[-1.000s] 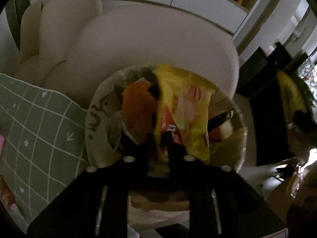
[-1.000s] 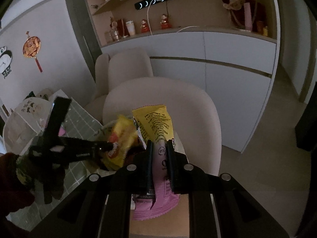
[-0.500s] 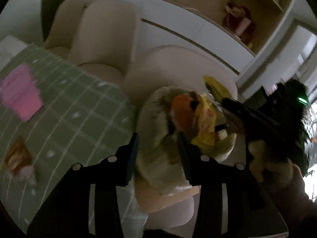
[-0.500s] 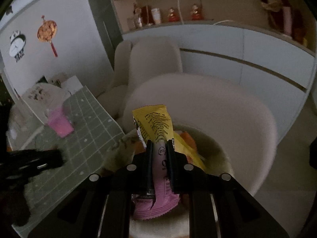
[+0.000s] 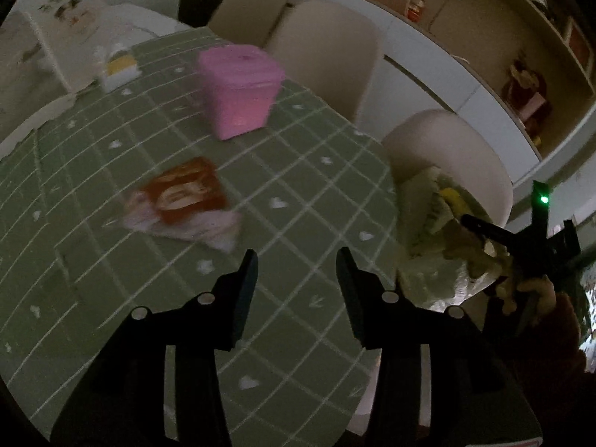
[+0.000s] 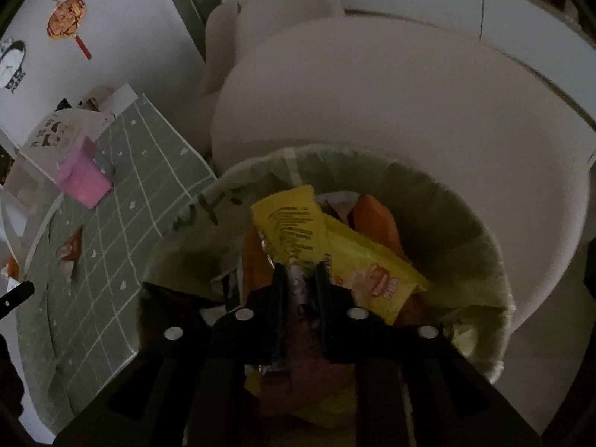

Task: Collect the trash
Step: 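Move both tools back over the table toward the red wafer wrapper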

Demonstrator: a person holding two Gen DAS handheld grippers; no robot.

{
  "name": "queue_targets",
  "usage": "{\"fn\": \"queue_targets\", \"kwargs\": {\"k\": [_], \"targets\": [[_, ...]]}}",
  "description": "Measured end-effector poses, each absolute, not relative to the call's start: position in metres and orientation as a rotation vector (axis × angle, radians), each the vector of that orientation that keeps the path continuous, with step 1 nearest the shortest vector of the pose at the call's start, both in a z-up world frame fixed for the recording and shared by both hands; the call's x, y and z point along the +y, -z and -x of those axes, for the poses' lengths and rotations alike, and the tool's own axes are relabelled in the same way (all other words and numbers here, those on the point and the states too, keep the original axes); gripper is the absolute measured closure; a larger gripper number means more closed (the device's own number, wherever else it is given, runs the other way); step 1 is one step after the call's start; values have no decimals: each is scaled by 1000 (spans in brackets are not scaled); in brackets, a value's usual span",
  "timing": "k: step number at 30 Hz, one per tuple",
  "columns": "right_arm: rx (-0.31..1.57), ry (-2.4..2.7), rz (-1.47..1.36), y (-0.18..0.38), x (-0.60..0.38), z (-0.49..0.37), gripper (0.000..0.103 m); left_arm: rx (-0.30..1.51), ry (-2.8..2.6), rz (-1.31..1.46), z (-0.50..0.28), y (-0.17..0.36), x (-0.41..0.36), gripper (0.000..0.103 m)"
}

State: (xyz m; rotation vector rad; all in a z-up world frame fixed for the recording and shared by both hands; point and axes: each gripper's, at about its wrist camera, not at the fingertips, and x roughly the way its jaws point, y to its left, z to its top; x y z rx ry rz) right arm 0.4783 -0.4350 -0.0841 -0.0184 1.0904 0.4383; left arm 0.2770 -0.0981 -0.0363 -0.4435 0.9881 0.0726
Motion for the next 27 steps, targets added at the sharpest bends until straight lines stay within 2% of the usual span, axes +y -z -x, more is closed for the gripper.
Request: {"fn": "queue_targets", "kwargs": {"k": [3, 4, 18, 27], "targets": [[1025, -419, 0, 69, -436, -461, 54, 973, -81, 449, -265, 34, -80, 56], [997, -403, -4, 62, -436, -454, 52, 969, -88, 451, -261, 33, -72, 56], [852, -405, -54, 10, -390, -354, 52, 928, -8, 344, -227, 49, 9, 56], [848, -491, -41, 9, -315, -310, 52, 945, 49, 320, -229, 64, 30, 56]]}}
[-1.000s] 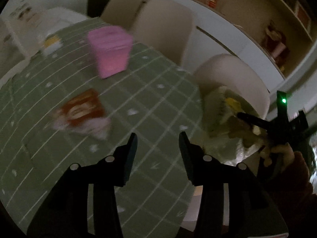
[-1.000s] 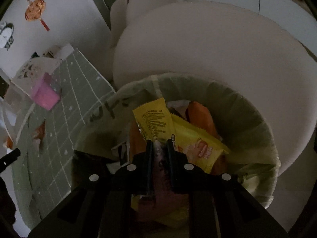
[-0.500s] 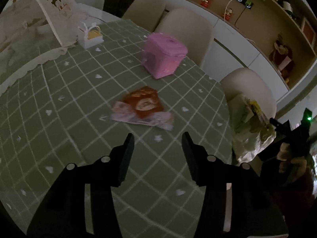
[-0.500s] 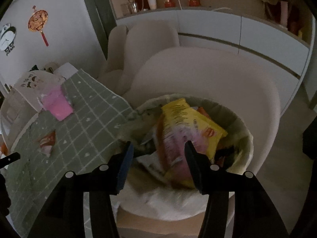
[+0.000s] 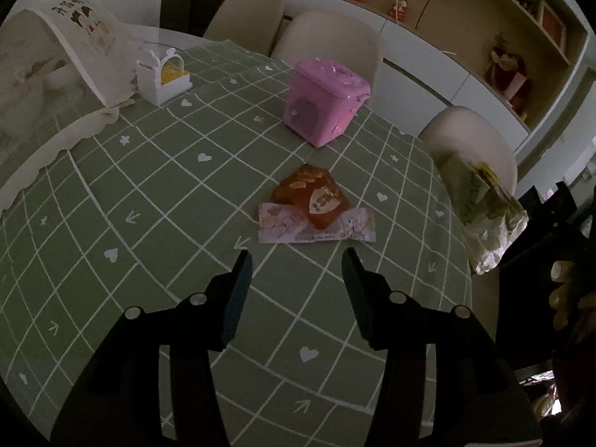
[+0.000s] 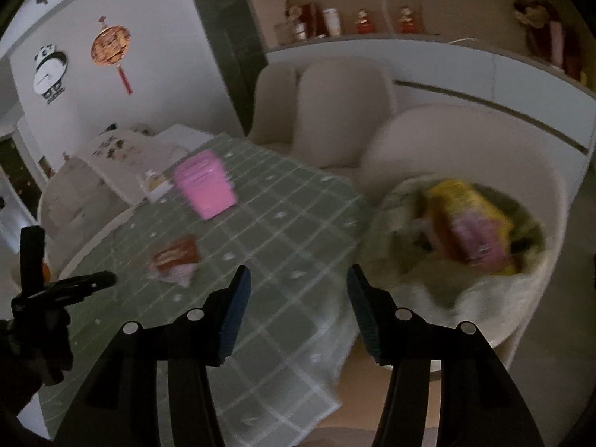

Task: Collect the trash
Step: 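Move both tools back over the table toward the red wafer wrapper, then grasp the red wafer wrapper with the right tool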

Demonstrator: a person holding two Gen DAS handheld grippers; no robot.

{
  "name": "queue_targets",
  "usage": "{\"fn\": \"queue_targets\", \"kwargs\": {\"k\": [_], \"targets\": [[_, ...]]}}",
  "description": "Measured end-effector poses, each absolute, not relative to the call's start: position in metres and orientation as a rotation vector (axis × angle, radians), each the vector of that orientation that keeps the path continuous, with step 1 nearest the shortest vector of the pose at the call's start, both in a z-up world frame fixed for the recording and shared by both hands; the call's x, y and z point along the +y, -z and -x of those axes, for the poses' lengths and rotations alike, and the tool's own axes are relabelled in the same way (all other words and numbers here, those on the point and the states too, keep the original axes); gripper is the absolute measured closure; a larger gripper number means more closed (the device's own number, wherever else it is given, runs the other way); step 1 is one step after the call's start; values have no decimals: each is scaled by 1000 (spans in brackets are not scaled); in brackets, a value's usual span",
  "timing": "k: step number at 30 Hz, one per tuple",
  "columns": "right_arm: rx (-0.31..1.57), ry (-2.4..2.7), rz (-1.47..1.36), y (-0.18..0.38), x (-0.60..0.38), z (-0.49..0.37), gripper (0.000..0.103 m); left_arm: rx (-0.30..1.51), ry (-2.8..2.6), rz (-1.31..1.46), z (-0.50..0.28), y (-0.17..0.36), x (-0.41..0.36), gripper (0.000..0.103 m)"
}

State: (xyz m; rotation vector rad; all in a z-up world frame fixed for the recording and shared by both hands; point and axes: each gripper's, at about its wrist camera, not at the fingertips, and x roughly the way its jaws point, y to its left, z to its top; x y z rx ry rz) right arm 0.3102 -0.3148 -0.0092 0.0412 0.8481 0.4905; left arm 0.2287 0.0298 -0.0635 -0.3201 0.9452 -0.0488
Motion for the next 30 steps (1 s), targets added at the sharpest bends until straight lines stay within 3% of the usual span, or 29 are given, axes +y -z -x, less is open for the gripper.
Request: {"fn": "queue_targets", "kwargs": {"k": [16, 22, 25, 28, 30], "targets": [[994, -732, 160, 96, -79, -361, 45, 937, -81, 476, -190, 62, 107, 55], [1059, -756, 187, 119, -54, -375, 43, 939, -108, 531, -191, 71, 132, 55], [1042, -765, 257, 119, -44, -368, 36, 942, -117, 551, -194, 77, 139, 55], [1005, -757, 425, 121, -29, -357, 36, 952, -115, 565, -198, 84, 140, 55], [993, -759, 422, 120, -32, -357, 44, 961, -109, 568, -201, 87, 139, 55]]}}
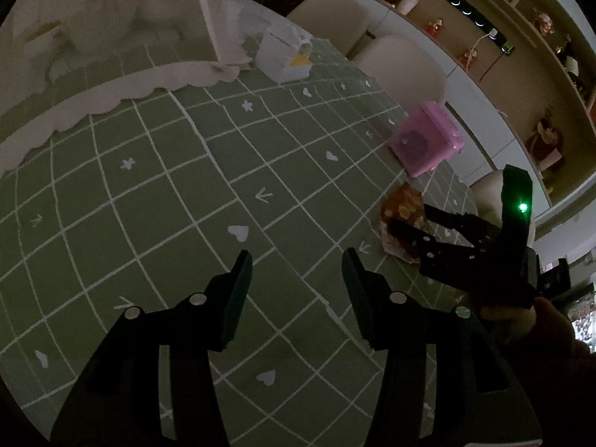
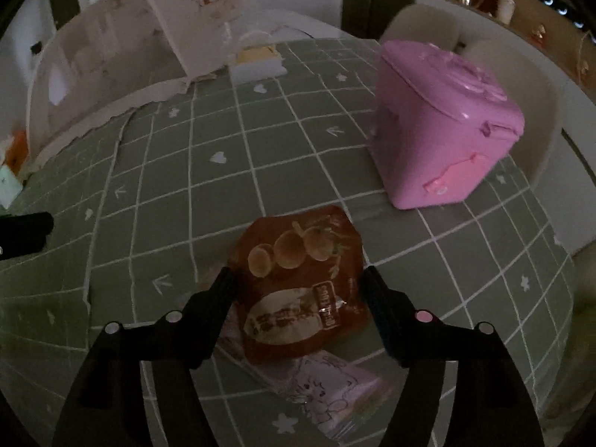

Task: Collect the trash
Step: 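Grasp the red wafer wrapper with the right tool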

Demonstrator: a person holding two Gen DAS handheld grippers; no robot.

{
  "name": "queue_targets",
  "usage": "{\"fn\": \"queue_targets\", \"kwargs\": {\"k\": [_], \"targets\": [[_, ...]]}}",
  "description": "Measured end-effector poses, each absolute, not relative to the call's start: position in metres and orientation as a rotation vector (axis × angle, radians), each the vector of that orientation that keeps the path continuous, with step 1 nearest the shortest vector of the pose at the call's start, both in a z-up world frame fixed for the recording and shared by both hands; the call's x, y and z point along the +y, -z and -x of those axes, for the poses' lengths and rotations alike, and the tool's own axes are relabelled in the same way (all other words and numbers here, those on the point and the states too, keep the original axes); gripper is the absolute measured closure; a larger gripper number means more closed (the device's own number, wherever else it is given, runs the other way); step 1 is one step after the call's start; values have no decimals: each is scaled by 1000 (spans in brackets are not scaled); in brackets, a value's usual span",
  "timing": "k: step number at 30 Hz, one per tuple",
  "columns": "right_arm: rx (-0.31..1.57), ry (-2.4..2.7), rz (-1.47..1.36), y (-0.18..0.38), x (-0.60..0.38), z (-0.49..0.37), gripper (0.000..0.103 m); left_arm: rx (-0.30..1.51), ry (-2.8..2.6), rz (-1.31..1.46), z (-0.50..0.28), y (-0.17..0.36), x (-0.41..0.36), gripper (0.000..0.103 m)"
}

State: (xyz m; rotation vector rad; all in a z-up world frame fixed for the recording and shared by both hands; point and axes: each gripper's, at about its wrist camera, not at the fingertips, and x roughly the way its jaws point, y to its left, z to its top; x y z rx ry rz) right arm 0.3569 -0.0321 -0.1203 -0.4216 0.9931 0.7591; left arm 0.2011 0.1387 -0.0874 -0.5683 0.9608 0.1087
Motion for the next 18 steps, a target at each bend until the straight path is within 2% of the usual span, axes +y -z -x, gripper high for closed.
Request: {"fn": "queue_targets", "kwargs": {"k": [3, 5, 13, 18], "targets": [[1026, -759, 327, 117, -46, -367, 58, 970, -94, 564, -202, 89, 133, 55], [1057, -755, 261, 113, -57, -373, 74, 976, -83, 553, -203, 90, 130, 55], [984, -688, 147, 76, -113, -370, 76, 955, 47, 477, -225, 85, 107, 55], [980, -594, 61, 65, -168, -361, 76, 931, 318, 217, -275, 75, 54, 55]]}}
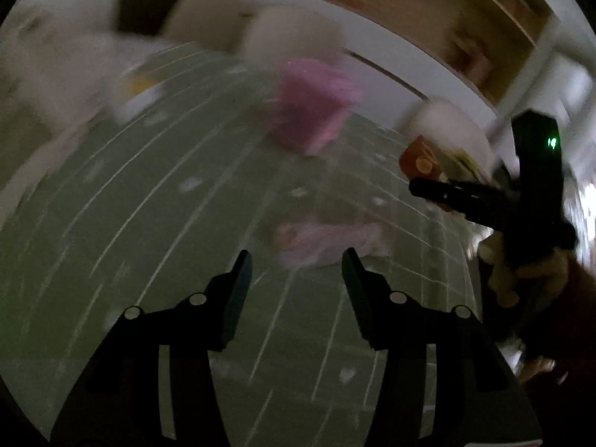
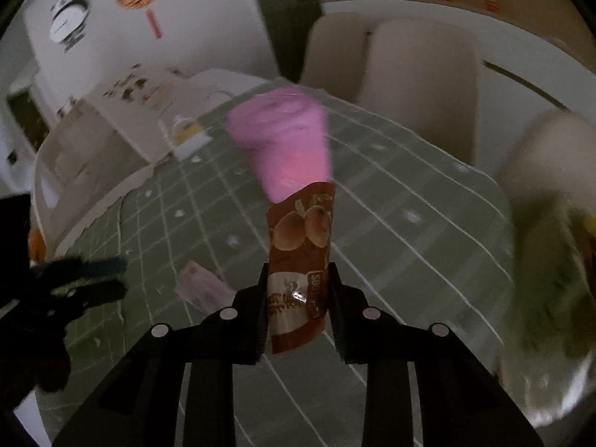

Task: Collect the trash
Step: 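Grasp the red wafer wrapper with the right tool, then grasp the pink-white wrapper with the left tool while the right tool holds the wafer wrapper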

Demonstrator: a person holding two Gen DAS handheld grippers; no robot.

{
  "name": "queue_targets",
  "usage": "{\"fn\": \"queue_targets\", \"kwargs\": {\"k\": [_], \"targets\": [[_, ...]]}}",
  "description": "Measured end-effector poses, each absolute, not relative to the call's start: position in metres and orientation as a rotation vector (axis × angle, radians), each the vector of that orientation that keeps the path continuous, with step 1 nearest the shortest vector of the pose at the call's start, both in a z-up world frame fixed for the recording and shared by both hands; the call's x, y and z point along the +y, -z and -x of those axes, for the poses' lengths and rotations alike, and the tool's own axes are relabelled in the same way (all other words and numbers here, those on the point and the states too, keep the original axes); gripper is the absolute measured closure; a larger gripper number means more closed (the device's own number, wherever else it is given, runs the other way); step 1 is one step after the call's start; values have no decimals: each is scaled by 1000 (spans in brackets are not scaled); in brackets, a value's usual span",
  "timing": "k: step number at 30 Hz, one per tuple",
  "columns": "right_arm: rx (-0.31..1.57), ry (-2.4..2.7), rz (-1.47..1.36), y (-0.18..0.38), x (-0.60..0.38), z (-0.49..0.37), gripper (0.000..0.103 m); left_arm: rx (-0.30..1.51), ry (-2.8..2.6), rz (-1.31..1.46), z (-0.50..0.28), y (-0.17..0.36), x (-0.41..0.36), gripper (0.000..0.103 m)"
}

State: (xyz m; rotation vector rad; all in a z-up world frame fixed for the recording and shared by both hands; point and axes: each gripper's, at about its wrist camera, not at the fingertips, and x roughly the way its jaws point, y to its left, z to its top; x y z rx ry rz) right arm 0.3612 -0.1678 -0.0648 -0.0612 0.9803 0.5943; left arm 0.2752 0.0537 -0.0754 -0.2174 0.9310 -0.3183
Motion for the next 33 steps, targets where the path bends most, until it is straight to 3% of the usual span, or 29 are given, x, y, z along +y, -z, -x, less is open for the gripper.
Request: {"fn": "queue_targets", "kwargs": {"k": [8, 19, 33], "targets": [[1011, -479, 22, 65, -237, -322, 76, 1015, 418, 92, -337, 104, 13, 55], [979, -473, -33, 59, -257, -293, 76, 1125, 531, 61, -286, 109, -4, 55], [959, -433, -32, 47, -267, -253, 76, 1092, 148, 165, -310, 110, -30, 55]]}}
